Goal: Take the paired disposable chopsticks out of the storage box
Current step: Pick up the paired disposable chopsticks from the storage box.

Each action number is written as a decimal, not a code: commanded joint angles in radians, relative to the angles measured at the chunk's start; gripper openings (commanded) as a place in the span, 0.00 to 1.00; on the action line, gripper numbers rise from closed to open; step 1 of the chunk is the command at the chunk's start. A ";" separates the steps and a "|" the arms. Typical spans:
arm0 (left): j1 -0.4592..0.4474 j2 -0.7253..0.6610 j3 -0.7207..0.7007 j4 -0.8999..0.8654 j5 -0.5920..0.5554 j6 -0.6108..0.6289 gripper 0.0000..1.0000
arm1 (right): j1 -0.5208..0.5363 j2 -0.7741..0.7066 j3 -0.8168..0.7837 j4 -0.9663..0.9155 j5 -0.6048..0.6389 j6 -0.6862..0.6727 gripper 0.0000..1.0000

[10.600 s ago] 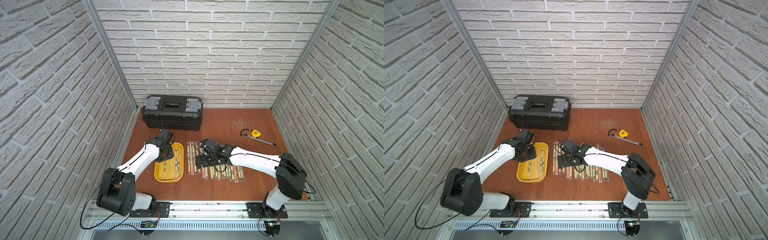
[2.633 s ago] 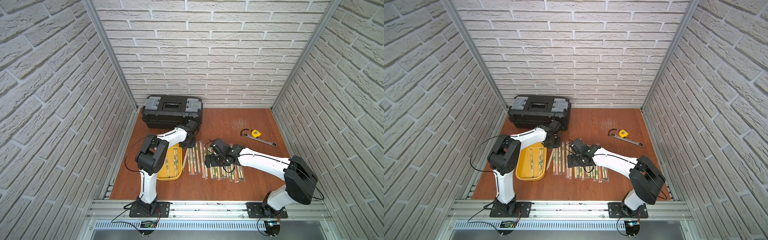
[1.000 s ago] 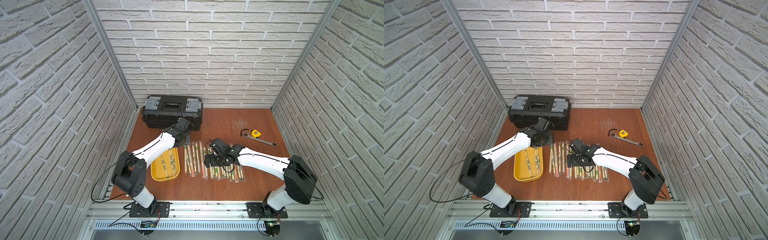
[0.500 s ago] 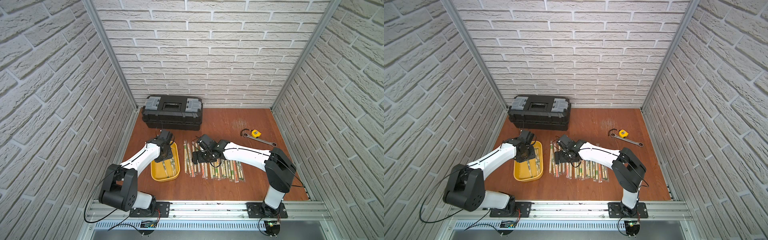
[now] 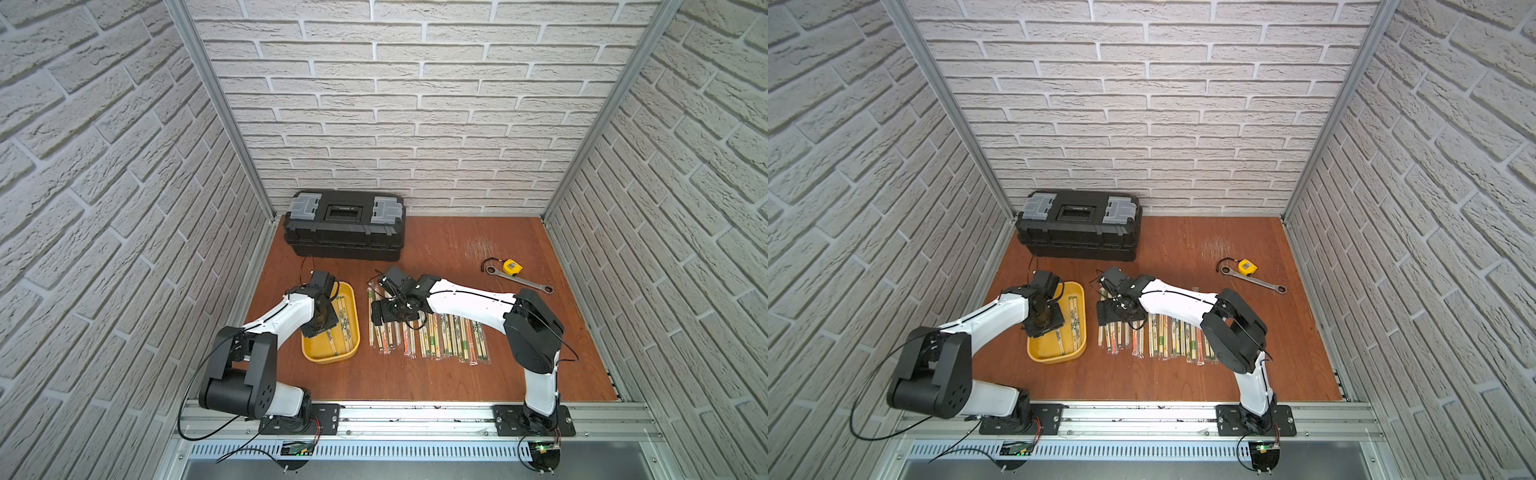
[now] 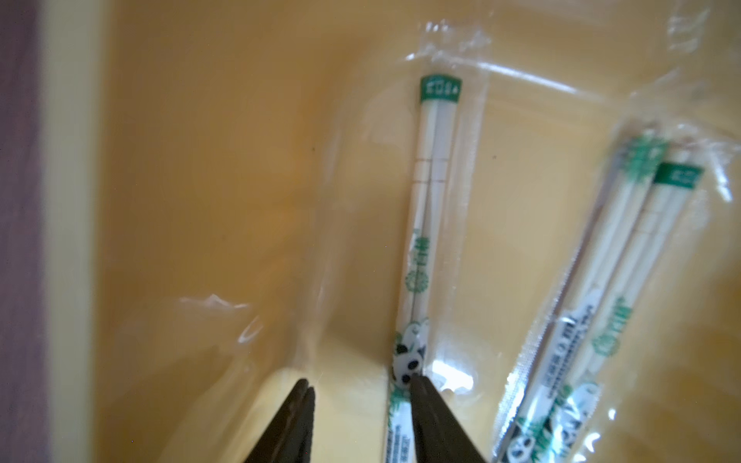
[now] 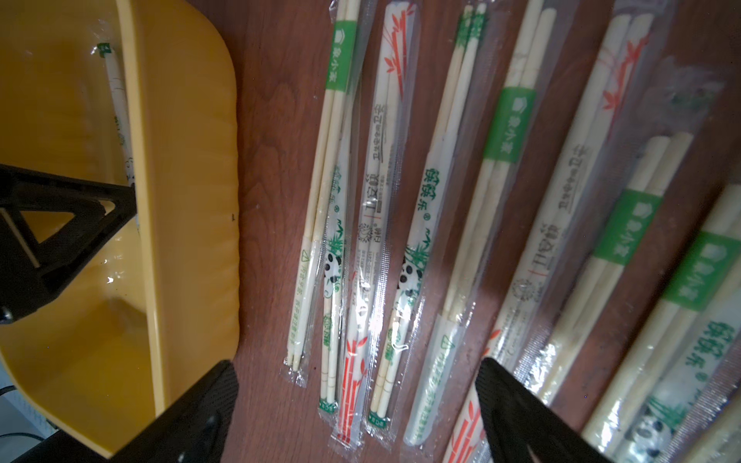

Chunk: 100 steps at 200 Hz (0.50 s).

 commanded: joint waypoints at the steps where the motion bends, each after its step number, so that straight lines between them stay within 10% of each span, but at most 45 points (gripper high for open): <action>1: 0.018 0.027 -0.021 0.061 0.046 -0.015 0.39 | 0.018 0.048 0.049 -0.043 0.004 0.001 0.93; 100: 0.062 0.041 -0.036 0.104 0.082 0.004 0.27 | 0.090 0.173 0.209 -0.083 -0.029 0.012 0.92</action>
